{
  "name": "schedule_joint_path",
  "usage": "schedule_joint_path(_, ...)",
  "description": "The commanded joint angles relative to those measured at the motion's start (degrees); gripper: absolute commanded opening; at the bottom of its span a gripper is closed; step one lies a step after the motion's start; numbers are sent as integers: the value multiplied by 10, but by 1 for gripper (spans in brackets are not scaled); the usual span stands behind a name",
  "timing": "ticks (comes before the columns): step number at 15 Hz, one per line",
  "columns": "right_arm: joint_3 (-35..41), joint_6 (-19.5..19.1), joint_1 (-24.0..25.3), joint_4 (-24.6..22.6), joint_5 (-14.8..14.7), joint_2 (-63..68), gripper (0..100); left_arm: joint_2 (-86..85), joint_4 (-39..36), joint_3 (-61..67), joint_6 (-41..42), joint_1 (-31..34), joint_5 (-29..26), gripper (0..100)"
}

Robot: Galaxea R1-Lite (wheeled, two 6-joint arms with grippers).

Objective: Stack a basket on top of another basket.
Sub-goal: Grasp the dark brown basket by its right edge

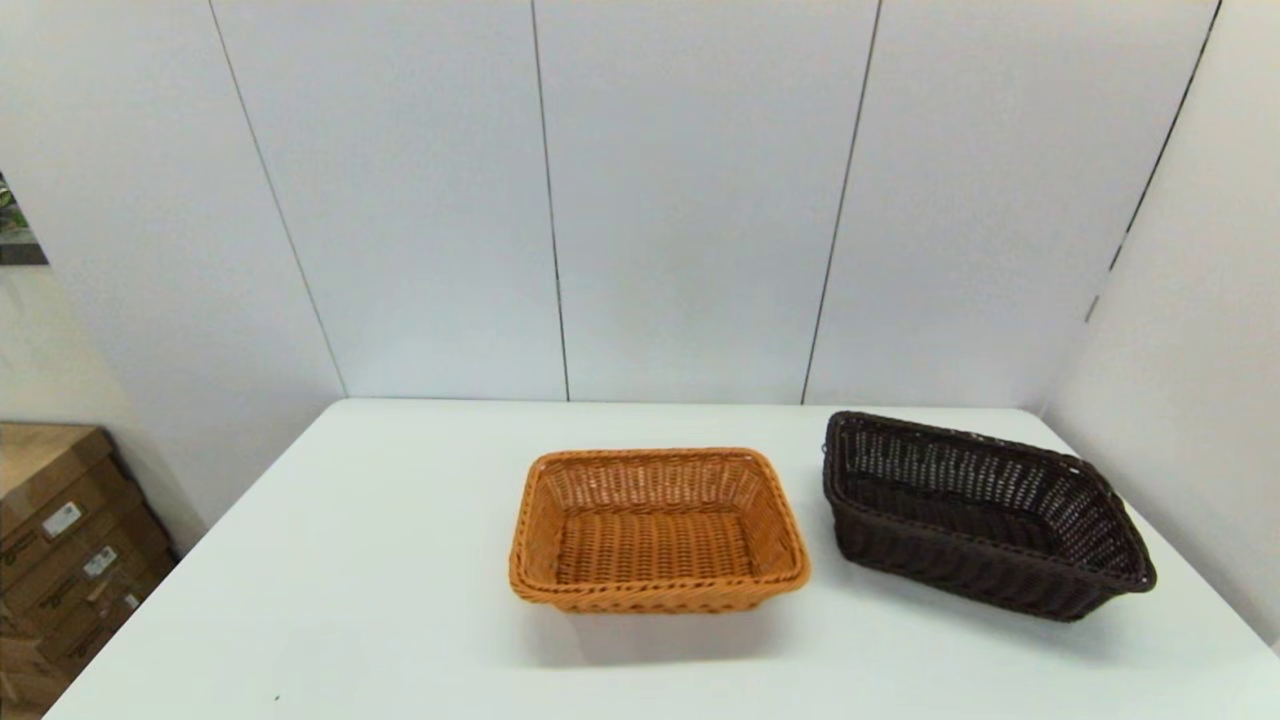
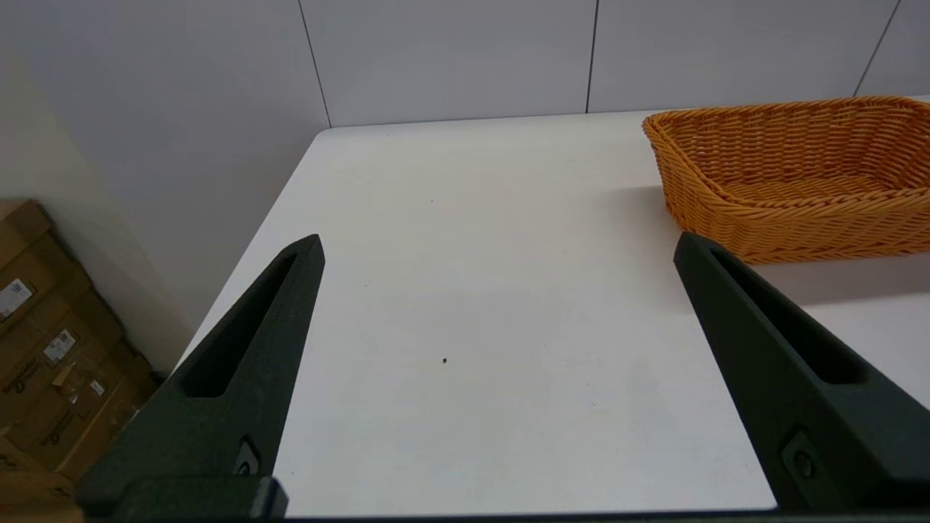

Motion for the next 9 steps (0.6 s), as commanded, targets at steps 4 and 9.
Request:
schedule_joint_path(4,-93,1,-3,16,-22,269,100,-1,0,1,-1,0,0,100)
schedule_joint_path(9,-137,31,-3,39,-32,398,100,-1,0,1,0,0,0,100)
